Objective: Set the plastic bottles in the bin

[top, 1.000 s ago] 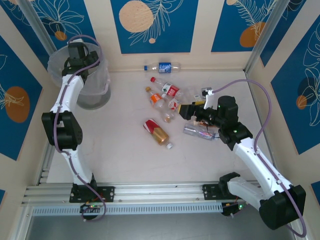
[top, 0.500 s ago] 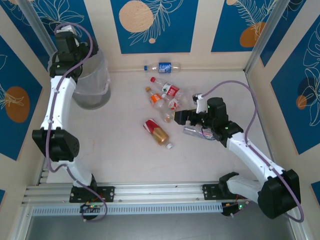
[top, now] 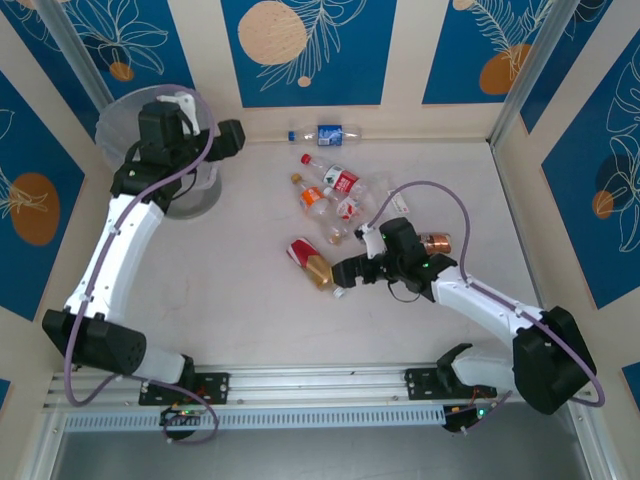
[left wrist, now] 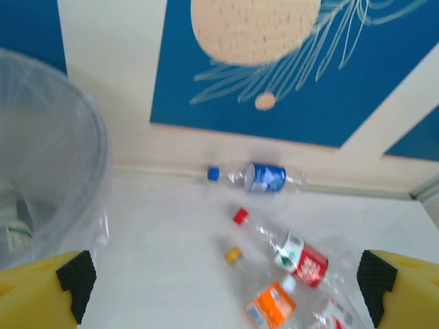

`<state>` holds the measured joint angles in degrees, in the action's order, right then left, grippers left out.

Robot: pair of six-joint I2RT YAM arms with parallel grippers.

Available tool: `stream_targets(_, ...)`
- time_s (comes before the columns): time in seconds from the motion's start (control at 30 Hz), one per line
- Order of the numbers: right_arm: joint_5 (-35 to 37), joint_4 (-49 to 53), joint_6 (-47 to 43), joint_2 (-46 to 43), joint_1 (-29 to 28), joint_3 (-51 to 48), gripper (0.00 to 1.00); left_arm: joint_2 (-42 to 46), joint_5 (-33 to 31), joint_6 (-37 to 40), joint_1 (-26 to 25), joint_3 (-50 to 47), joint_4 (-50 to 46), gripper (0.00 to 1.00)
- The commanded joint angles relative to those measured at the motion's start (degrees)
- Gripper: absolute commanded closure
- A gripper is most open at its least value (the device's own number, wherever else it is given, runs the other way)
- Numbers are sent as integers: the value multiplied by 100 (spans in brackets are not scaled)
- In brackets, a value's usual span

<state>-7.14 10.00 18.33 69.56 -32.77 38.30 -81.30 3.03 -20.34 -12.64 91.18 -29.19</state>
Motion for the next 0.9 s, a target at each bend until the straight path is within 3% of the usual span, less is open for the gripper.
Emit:
stream_targets(0.0,215,123,-20,233,-272,-133,3,424,505,-84,-153,-447,-297,1)
stream_targets(0.23,952,-107,2,705,-719,-302,12,821,754,-221,-227,-1254,-870,1)
stream_targets(0.53,857,-725,-531,1153,-1079,-466,19,1075,536,-502,-221,-1913,-982,1)
stream_targets(0.87,1326,-983,-719,1573,-1209,-418,27,1223,590,-454,-221,-2203,-728,1)
